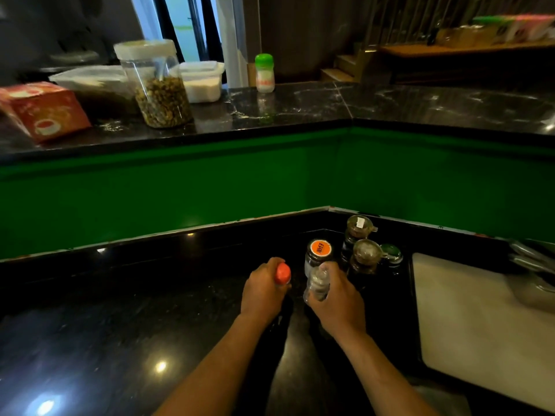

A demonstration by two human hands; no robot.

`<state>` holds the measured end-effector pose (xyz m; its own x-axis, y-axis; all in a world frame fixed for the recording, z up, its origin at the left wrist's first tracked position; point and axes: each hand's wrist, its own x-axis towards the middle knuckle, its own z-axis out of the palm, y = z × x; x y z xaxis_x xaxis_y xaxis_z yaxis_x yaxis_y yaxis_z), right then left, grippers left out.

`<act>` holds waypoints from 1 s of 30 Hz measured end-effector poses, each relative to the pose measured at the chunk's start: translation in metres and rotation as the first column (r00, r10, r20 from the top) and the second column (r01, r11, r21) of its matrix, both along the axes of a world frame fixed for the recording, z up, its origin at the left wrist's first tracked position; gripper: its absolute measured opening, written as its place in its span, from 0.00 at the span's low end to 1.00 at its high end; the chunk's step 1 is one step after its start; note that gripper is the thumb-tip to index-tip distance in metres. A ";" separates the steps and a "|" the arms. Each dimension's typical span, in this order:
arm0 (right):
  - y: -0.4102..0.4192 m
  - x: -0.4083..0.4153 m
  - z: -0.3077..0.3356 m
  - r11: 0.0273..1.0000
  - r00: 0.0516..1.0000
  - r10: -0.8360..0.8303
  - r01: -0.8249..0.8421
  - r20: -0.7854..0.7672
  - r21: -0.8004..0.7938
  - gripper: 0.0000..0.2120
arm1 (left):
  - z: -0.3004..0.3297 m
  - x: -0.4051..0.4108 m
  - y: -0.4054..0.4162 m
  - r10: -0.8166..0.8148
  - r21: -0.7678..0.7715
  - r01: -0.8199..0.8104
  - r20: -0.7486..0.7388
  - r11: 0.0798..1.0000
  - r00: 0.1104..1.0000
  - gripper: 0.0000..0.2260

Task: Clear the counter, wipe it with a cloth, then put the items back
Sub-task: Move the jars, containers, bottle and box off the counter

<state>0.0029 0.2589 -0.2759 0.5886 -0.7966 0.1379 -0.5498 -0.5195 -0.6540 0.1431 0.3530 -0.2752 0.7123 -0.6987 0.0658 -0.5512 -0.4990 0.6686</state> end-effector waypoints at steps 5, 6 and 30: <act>-0.005 0.008 -0.013 0.999 0.998 0.044 -0.043 -0.050 0.015 0.22 | -0.010 0.007 -0.011 -0.001 0.062 0.000 0.007 0.998 1.000 0.23; -0.004 0.010 -0.015 0.999 0.997 0.050 -0.049 -0.060 0.014 0.21 | -0.012 0.009 -0.013 0.004 0.065 -0.004 0.006 0.998 1.000 0.22; 0.014 0.031 0.062 0.939 0.996 -0.037 0.063 0.084 -0.339 0.17 | 0.064 0.011 0.018 0.116 -0.095 -0.095 0.254 0.991 0.960 0.19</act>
